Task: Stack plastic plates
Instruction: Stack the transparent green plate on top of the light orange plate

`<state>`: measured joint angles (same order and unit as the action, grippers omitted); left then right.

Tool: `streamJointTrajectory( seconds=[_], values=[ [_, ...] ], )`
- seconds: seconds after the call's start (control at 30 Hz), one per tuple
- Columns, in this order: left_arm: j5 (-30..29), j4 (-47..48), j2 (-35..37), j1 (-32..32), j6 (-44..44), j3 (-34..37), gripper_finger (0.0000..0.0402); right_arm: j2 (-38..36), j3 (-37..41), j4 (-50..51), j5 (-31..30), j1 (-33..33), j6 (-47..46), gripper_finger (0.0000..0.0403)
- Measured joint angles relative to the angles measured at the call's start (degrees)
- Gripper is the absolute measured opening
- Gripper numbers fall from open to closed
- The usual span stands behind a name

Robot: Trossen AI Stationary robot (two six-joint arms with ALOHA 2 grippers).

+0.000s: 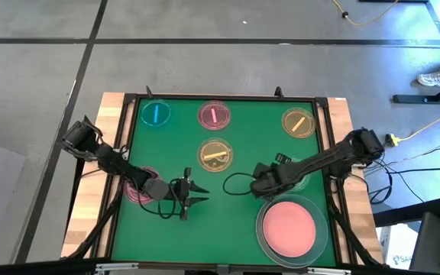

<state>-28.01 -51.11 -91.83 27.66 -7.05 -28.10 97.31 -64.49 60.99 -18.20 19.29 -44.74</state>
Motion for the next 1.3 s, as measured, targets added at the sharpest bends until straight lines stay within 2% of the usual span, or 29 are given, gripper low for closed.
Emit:
streamJointTrajectory(
  seconds=[0.13,0.33,0.57,0.67,0.97,1.1,1.3],
  values=[
    [0.00,0.11,0.00,0.00,-0.01,-0.02,0.0092,3.54,0.00,0.08,2.23,-0.71,-1.70,0.0144],
    [0.00,0.13,0.00,0.00,-0.04,-0.02,0.0092,7.32,0.01,2.10,2.51,-1.40,-3.54,0.0144],
    [-0.02,0.11,0.00,0.00,-0.02,-0.04,0.0092,8.88,2.44,1.53,2.78,-1.44,-3.78,0.0142],
    [-0.02,0.11,0.00,-0.06,0.04,-0.04,0.0092,8.78,3.32,1.17,2.80,-1.42,-4.56,0.0121],
    [0.00,0.11,-0.02,-0.55,0.02,-0.04,0.0092,8.66,4.37,-0.94,3.06,-1.27,0.21,0.0009],
    [0.08,0.11,-0.02,-0.55,0.02,-0.04,0.0092,8.36,4.51,-0.09,1.20,-1.27,3.31,0.0010],
    [0.11,0.10,-0.02,-0.55,0.05,-0.04,0.0092,4.94,1.91,6.47,-3.39,0.63,3.87,0.0003]
  ],
)
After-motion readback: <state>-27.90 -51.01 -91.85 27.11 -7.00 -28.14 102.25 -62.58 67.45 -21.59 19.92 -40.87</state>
